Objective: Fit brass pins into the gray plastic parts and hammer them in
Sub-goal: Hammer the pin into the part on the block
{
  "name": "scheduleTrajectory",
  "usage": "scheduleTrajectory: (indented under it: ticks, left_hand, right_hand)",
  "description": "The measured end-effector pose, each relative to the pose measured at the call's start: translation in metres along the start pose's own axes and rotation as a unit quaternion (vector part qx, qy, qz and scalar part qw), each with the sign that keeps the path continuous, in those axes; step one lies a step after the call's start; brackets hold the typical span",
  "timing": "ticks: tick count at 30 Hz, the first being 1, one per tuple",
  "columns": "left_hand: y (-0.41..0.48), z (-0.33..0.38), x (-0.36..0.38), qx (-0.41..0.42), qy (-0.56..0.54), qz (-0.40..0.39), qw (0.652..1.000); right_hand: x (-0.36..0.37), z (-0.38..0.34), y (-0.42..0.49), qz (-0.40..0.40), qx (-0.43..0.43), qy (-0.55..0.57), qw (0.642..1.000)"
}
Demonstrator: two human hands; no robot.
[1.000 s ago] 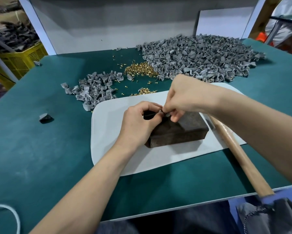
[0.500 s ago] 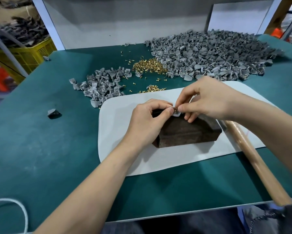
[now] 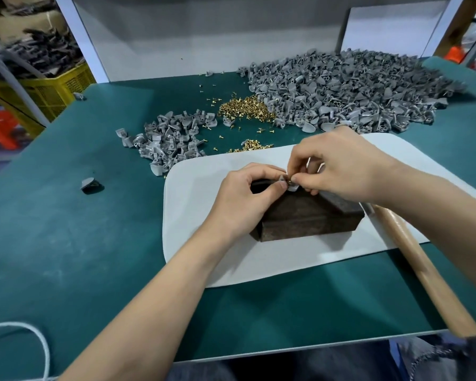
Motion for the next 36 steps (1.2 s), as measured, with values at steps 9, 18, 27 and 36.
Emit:
scheduleTrajectory:
  ticks: [9, 18, 27, 36]
  left_hand:
    - [-0.001, -0.002, 0.001, -0.024, -0.005, 0.003, 1.000]
    - [-0.002, -0.001, 0.002, -0.031, -0.024, 0.000, 0.999]
    - [0.001, -0.004, 0.001, -0.029, -0.033, 0.013, 0.999]
    - [0.002, -0.006, 0.001, -0.034, -0.044, 0.007, 0.998]
  right_hand:
    - [-0.019, 0.075, -0.026, -0.042, 0.377, -0.049, 0.924]
    - [-0.009, 0.084, -0.042, 0.036, 0.422, 0.328, 0.845]
    - [-0.025, 0.017, -0.050, 0.011, 0.275, 0.477, 0.835]
    - [-0.016, -0.004, -0.038, 0.024, 0.227, 0.304, 0.925]
Point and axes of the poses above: each hand's wrist, its own y-axis towards the middle knuckle, its own x-axis out of the palm, z = x × y, the point moved 1 cm from there along y, towards the middle knuckle, and after that the axes turned 2 degrees about -x, right-handed, at the moved point
